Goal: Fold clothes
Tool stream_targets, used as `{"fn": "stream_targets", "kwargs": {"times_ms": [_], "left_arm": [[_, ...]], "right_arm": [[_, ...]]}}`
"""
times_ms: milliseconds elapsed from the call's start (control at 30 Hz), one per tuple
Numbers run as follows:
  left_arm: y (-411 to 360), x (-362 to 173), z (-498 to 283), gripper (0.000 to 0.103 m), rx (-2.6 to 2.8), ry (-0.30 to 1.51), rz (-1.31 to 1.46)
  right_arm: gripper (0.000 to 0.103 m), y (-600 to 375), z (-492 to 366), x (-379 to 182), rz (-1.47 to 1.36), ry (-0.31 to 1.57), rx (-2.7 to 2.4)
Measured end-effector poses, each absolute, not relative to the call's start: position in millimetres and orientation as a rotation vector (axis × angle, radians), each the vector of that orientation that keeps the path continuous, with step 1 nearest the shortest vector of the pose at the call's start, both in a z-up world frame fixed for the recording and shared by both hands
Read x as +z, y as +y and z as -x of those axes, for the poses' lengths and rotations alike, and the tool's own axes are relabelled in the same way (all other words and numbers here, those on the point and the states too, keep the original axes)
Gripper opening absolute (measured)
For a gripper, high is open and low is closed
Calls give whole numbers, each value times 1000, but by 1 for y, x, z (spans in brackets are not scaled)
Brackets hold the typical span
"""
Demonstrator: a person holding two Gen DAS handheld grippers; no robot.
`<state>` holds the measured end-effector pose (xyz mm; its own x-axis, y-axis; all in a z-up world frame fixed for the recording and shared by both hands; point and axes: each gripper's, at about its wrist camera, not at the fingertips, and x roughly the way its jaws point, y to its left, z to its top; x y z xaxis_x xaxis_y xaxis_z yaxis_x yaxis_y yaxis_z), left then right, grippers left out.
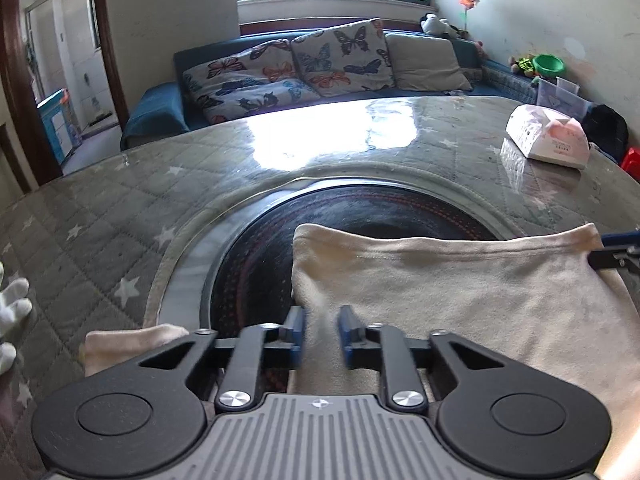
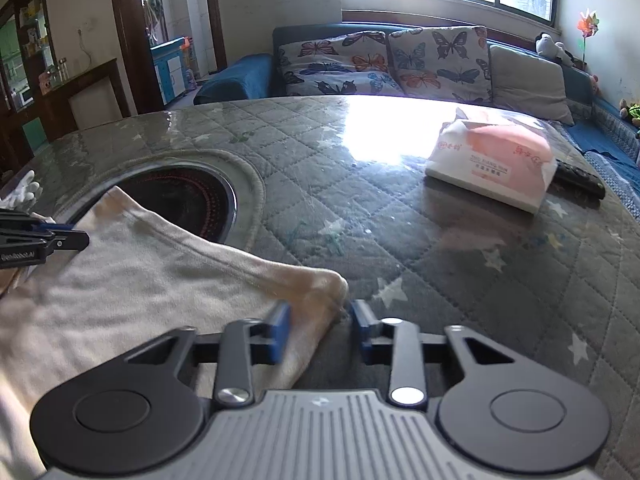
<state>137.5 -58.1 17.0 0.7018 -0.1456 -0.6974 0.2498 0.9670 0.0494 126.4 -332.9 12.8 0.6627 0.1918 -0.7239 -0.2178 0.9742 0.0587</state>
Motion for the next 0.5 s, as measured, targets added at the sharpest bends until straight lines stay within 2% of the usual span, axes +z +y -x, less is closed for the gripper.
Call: {"fn": "stream_targets", "kwargs": {"times_ms": [67,167,500], "left_arm": [[-60,16,-138,8,-221,754,-163],[-61,15,-141,8,-207,746,-187],[-52,14,-165,8,-139,751,-168]], "right_arm": [[15,-330,-130,13,41,812,233],[10,-324,-137,13,59,811,240],[10,-301,-172,12,124,802,252]]}}
